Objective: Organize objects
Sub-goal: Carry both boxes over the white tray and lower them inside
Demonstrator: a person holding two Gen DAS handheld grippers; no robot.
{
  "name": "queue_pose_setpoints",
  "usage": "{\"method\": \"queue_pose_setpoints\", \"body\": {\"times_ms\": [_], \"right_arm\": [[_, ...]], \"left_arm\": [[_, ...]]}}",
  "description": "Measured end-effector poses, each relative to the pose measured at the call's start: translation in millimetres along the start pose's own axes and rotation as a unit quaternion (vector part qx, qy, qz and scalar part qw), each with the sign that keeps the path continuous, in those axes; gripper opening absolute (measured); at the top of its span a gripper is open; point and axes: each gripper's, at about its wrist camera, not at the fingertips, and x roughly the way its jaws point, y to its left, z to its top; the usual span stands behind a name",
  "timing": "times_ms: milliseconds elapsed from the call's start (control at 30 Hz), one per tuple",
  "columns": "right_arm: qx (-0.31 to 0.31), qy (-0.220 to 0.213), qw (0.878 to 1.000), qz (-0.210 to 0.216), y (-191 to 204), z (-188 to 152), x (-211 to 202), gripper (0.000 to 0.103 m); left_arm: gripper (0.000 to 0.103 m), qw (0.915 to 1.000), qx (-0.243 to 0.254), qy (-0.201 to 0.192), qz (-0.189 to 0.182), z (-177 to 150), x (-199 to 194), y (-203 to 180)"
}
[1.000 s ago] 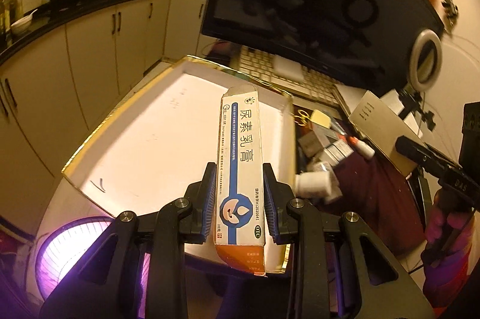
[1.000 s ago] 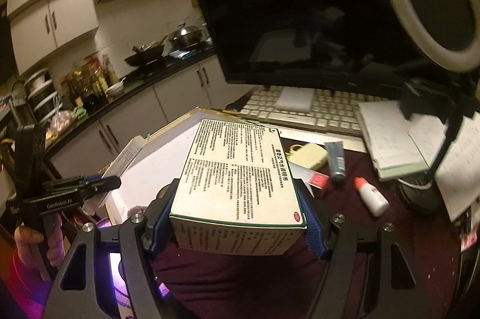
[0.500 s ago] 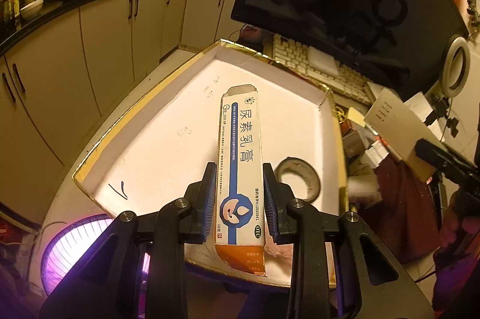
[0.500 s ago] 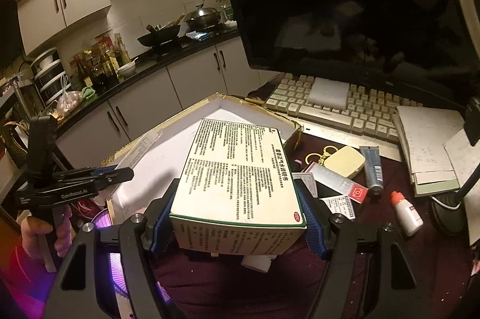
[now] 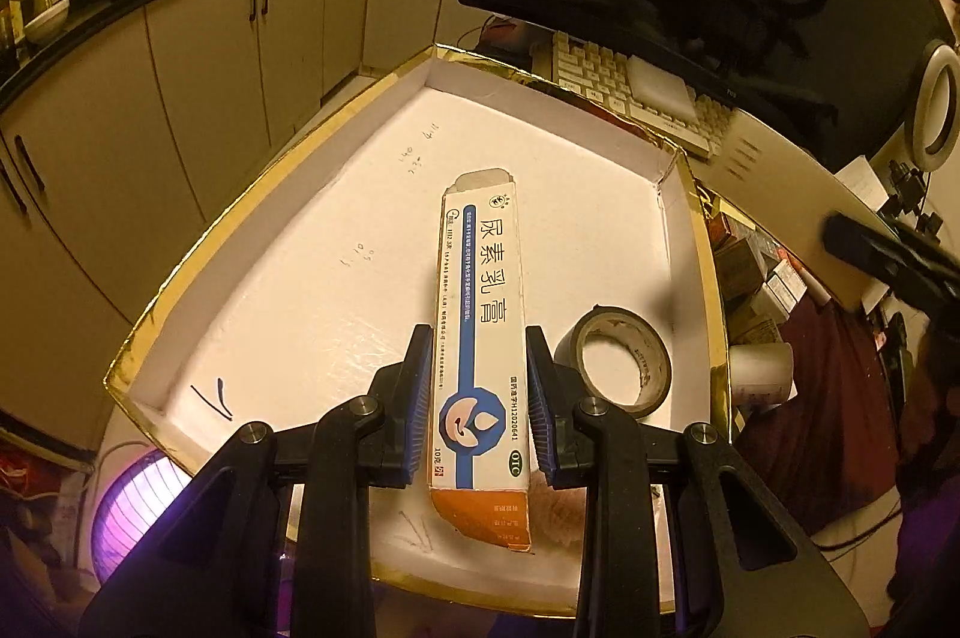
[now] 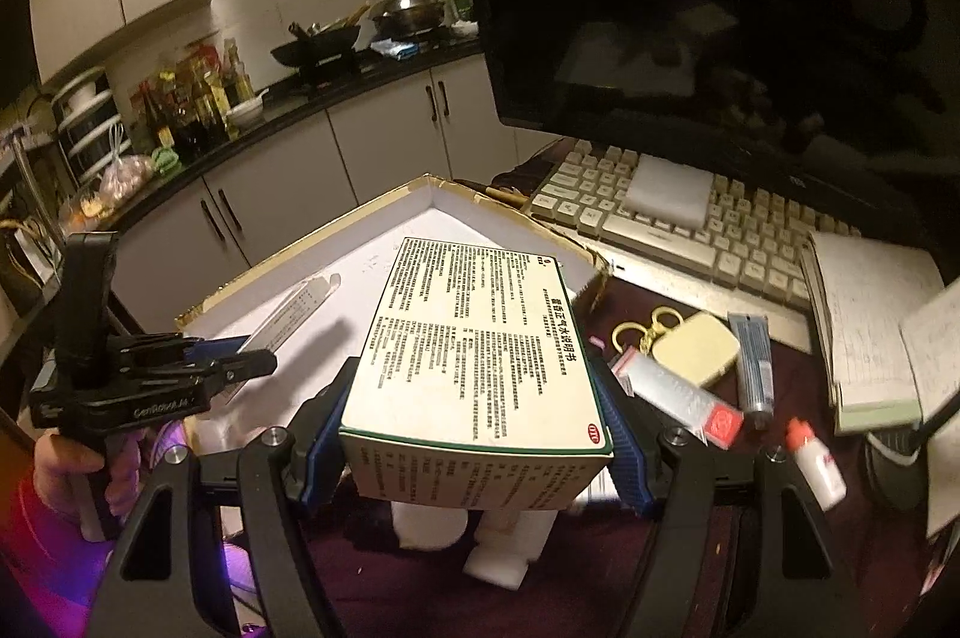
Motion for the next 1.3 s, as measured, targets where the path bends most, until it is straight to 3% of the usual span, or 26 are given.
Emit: {"method": "queue_pose_setpoints", "body": {"times_ms": [400, 567, 733, 1000, 1300], "right_arm": [[-0.048, 0.075, 0.996, -0.002, 9, 38, 93, 0.072], [-0.078, 0.084, 0.993, -0.002, 22, 46, 120, 0.072], [-0.087, 0.092, 0.992, 0.010, 24, 48, 138, 0.072], [-0.076, 0.108, 0.991, -0.023, 5, 41, 152, 0.072], [-0.084, 0.116, 0.989, -0.027, 3, 32, 150, 0.072]], "left_arm": [[0.028, 0.9995, -0.006, 0.029, 0.010, -1, 16, -1], [0.028, 0.9992, 0.003, 0.039, 0.011, -5, 21, -4], [0.028, 0.9990, 0.015, 0.042, 0.006, -7, 24, -11], [0.028, 0.9979, 0.041, 0.050, -0.007, -12, 26, -27], [0.029, 0.9971, 0.052, 0.055, -0.005, -21, 22, -33]]}}
